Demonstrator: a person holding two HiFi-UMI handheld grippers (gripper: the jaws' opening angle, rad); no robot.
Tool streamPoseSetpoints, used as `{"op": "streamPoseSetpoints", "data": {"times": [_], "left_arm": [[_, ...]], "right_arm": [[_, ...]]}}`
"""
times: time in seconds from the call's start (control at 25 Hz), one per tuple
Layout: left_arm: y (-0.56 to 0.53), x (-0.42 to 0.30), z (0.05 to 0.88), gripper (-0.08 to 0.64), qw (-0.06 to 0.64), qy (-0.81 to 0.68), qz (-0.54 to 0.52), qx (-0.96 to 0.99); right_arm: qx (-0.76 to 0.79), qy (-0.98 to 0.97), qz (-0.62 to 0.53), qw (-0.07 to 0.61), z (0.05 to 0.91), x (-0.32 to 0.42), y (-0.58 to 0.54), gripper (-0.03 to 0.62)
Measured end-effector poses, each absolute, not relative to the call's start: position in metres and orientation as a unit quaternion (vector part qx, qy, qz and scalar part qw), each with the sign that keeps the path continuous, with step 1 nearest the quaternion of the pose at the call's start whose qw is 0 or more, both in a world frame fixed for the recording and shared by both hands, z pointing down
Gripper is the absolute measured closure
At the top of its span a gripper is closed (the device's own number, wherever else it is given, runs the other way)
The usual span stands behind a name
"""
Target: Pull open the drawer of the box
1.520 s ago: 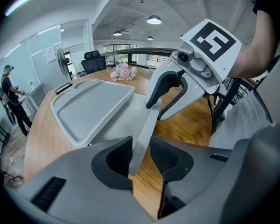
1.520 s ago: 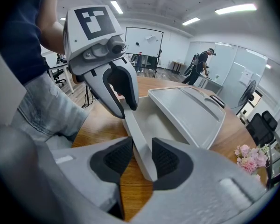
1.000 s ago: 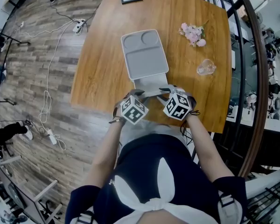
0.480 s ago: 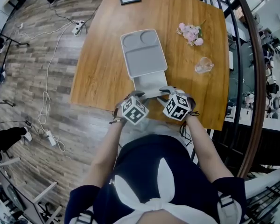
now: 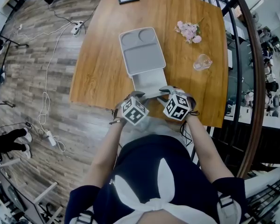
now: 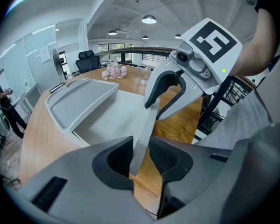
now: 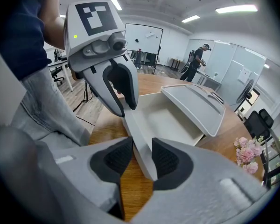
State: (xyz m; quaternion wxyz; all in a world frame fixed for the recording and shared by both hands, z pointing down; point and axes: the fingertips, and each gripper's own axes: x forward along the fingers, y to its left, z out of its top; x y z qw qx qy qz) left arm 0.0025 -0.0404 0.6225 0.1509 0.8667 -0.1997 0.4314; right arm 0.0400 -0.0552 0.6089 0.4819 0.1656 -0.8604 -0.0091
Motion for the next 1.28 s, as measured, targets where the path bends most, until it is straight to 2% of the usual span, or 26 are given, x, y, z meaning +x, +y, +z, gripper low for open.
{"op": "streamPoseSetpoints", "data": {"times": [1.28], "left_arm": [[0.0,0.008,0.626,0.442,0.156,-0.19,0.428,0.87]], "right_arm": [[0.166,-0.857,-0.006,0.488,0.614,0.045,-0.015,0.469]]}}
